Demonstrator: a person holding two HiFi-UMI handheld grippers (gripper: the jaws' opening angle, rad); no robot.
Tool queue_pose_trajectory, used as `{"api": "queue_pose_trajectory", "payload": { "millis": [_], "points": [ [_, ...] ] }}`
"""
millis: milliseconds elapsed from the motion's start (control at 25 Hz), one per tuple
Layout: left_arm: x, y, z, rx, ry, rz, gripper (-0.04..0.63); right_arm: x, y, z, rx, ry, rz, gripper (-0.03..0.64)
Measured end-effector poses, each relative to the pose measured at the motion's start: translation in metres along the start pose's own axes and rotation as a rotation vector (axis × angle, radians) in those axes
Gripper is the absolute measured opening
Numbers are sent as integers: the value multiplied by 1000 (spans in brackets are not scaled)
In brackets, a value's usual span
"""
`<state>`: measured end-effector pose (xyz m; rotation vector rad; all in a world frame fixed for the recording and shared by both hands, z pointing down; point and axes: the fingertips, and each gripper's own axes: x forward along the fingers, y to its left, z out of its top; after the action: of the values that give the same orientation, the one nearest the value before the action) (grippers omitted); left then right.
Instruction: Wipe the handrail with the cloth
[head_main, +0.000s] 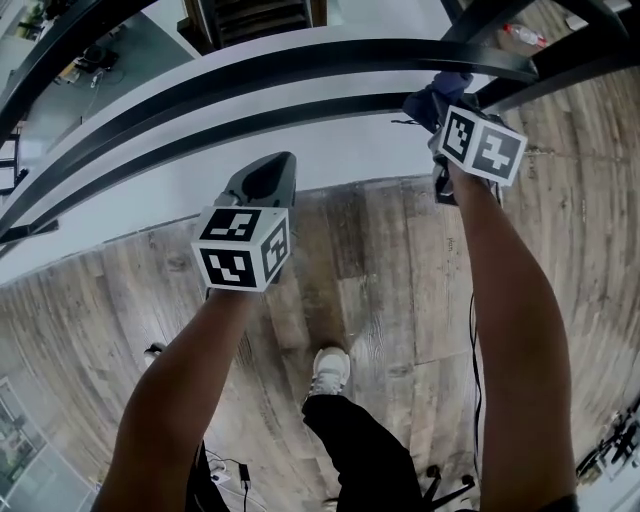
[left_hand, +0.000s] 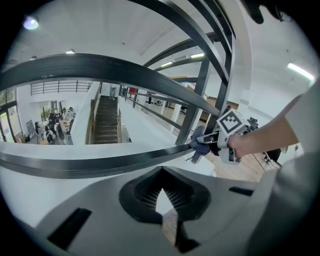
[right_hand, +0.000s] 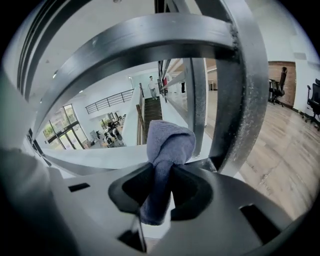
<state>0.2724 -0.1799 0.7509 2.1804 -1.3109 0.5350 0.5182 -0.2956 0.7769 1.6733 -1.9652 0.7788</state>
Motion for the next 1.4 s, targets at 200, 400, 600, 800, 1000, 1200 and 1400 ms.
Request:
{"api": "queue_pose_trajectory", "payload": {
  "millis": [200, 400, 600, 800, 1000, 1200, 1400],
  "points": [
    [-4, -21, -4, 67, 13, -38, -2, -6, -32, 1, 13, 19, -45, 95],
    [-27, -18, 1, 85, -2, -37, -2, -11, -45, 6, 10, 25, -101, 96],
    [-56, -1, 10, 71, -2, -9, -2, -46, -11, 9, -59, -24, -95, 95],
    [-94, -2, 38, 93, -7, -15, -2, -101, 47, 4, -86, -67, -10, 95],
    [-161, -7, 87, 64, -60, -23, -2, -199, 148, 41, -179, -135, 101, 95],
    [-245, 1, 147, 39, -144, -47, -2, -299, 251, 82, -156, -210, 157, 95],
    [-387, -1, 173, 43, -89, -92, -2, -423, 356, 90, -43, -185, 179, 97]
  ]
}}
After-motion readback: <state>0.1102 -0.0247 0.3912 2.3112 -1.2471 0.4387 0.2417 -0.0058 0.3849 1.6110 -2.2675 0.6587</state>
